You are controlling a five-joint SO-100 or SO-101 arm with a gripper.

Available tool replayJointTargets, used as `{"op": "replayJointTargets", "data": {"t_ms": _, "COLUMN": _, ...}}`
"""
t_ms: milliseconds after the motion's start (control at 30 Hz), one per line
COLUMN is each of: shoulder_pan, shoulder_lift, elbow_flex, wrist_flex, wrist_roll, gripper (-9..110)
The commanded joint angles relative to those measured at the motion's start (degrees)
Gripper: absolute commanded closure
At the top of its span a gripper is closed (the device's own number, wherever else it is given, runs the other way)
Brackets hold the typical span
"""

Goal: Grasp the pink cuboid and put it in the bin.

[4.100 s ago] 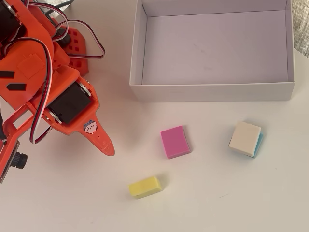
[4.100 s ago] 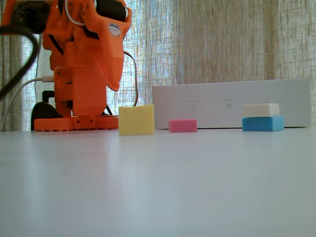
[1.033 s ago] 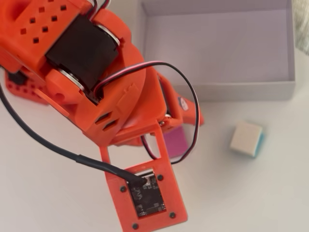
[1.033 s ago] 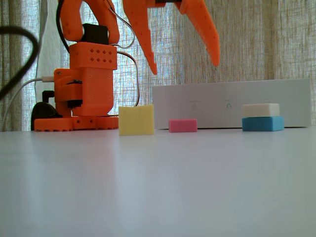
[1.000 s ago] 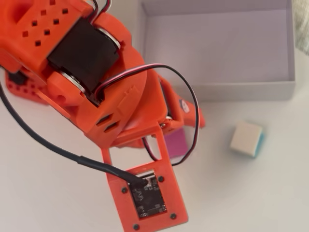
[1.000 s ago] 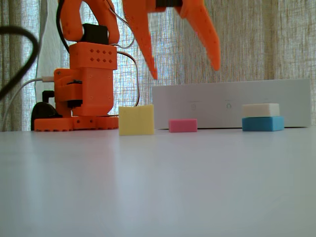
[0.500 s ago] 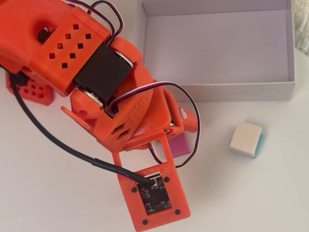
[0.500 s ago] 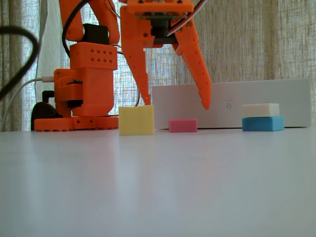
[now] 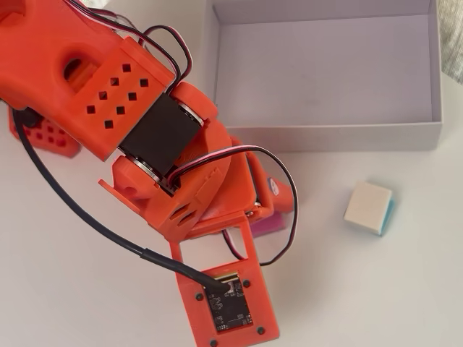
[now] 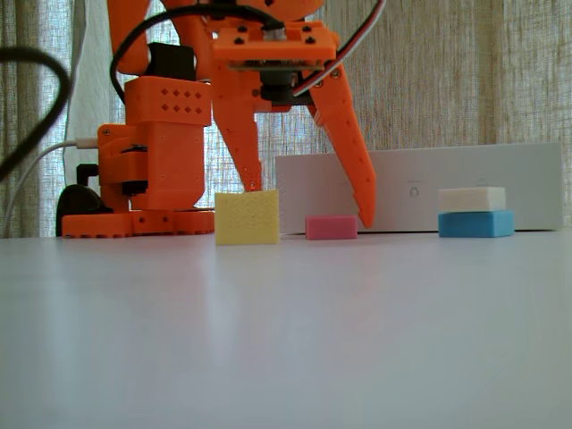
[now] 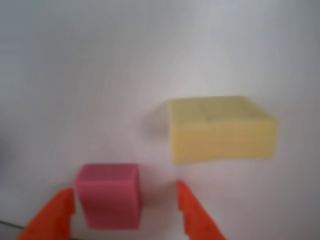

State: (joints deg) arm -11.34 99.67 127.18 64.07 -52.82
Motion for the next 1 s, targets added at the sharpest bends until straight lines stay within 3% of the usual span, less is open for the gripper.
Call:
{"op": "replayJointTargets", "data": {"t_ms": 0, "shoulder_pan": 0.4, "shoulder_lift": -0.5, "elbow_flex": 0.0, "wrist_flex": -1.6, "wrist_roll": 0.2, "gripper": 78}}
{"op": "replayJointTargets", "data": {"t_ms": 100, "shoulder_pan": 0.4, "shoulder_lift": -0.6, "elbow_flex": 1.1, "wrist_flex": -3.2, "wrist_roll": 0.4, "gripper": 87}}
{"op": "replayJointTargets", "data": {"t_ms": 167, "shoulder_pan": -0.1, "shoulder_lift": 0.0, "elbow_flex": 1.8, "wrist_flex": -3.6, "wrist_roll": 0.4, "gripper": 109}}
{"op": "replayJointTargets", "data": {"t_ms": 200, "shoulder_pan": -0.1, "shoulder_lift": 0.4, "elbow_flex": 2.1, "wrist_flex": -3.7, "wrist_roll": 0.4, "gripper": 110}}
{"op": "replayJointTargets", "data": {"t_ms": 467, "shoulder_pan": 0.2, "shoulder_lift": 8.9, "elbow_flex": -1.5, "wrist_flex": 4.2, "wrist_roll": 1.1, "gripper": 110}}
{"op": "replayJointTargets", "data": {"t_ms": 733, "shoulder_pan": -7.1, "shoulder_lift": 14.9, "elbow_flex": -35.1, "wrist_flex": 26.3, "wrist_roll": 7.4, "gripper": 110}}
{"op": "replayJointTargets", "data": {"t_ms": 967, "shoulder_pan": -22.6, "shoulder_lift": 15.2, "elbow_flex": -52.4, "wrist_flex": 32.1, "wrist_roll": 16.9, "gripper": 110}}
